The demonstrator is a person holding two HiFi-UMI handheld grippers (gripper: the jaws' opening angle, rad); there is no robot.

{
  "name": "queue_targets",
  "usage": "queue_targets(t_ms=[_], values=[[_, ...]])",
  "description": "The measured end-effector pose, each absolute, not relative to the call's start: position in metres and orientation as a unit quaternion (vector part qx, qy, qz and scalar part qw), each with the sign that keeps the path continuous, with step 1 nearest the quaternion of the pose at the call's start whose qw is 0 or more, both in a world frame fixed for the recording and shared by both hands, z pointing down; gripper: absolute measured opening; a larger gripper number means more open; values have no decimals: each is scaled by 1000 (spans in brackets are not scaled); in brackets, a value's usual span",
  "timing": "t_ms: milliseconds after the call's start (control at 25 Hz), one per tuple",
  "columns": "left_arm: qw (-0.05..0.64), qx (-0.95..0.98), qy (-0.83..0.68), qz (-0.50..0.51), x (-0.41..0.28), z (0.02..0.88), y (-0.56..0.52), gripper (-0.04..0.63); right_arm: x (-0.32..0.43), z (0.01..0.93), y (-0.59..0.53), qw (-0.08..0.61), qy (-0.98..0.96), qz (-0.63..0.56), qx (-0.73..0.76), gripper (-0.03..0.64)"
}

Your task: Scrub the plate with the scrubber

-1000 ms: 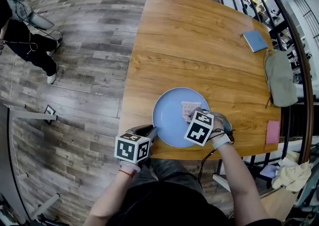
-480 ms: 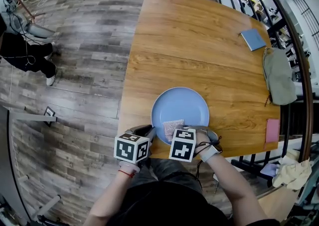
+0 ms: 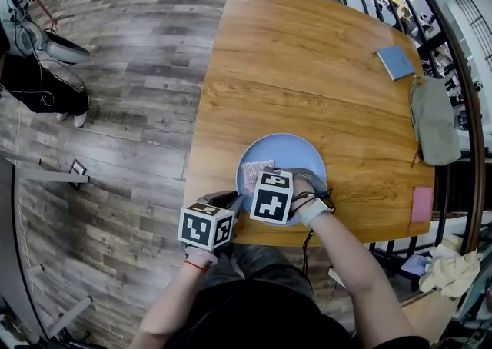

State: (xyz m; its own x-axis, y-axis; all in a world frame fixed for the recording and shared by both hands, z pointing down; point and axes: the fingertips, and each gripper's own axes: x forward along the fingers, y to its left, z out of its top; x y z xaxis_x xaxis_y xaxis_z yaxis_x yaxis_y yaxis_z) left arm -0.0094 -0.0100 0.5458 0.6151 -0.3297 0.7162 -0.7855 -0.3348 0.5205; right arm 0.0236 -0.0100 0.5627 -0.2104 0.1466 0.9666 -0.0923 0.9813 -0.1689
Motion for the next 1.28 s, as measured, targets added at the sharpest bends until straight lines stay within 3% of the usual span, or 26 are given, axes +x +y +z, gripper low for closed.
queue_targets(t_ms=[520, 1280], values=[[449, 774, -372, 247, -11, 546, -11, 52, 92, 567, -77, 627, -763, 84, 132, 95], [441, 773, -385, 243, -10, 546, -16, 44, 131, 560, 23, 634, -741, 200, 94, 95]])
